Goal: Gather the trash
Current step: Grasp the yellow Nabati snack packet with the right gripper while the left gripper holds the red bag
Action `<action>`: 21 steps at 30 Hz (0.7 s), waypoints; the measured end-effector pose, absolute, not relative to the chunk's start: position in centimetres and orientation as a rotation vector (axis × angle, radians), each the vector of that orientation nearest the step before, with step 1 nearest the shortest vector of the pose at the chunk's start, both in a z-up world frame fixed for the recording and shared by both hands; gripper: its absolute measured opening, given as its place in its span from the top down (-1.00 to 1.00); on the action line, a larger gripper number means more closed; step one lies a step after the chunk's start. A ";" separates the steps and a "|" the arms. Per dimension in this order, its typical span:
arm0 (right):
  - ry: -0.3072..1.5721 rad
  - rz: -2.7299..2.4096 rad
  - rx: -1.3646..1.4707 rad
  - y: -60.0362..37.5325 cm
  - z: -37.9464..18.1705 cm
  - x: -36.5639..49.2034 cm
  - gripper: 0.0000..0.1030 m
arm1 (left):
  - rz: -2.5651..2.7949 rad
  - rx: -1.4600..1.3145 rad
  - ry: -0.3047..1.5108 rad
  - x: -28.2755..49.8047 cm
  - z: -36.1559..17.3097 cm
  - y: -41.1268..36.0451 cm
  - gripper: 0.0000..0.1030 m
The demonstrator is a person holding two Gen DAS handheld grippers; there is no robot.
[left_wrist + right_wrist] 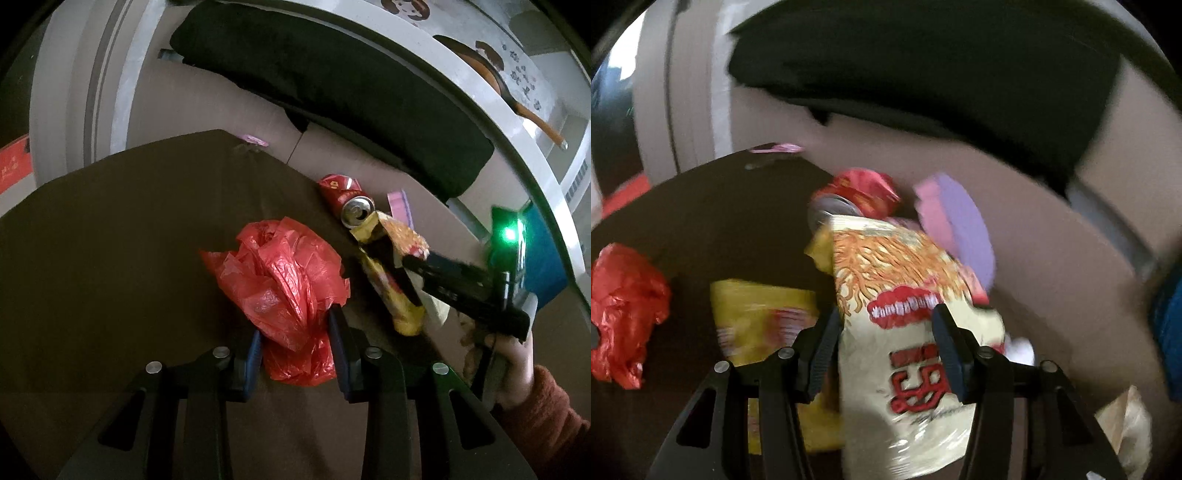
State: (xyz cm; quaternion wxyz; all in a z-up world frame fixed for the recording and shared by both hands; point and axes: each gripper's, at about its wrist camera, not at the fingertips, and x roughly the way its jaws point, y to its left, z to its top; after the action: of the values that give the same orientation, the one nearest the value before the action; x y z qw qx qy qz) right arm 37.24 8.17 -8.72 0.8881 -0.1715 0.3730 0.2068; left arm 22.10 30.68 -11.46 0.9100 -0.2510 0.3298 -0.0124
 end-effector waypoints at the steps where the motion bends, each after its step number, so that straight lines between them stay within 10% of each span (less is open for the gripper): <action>1: 0.795 0.432 -0.330 7.4 -8.9 37.5 0.05 | -0.029 -0.522 0.681 22.1 -11.5 30.6 0.34; 21: 0.705 0.563 -0.232 4.3 -7.6 35.9 -0.03 | -0.032 -0.509 0.698 22.7 -11.6 29.8 0.32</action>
State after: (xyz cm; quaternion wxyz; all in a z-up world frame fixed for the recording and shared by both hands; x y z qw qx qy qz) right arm 35.94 4.31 -7.59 0.8934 -0.1116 0.3399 0.2716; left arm 22.71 29.76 -11.57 0.9081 -0.2465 0.3381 -0.0157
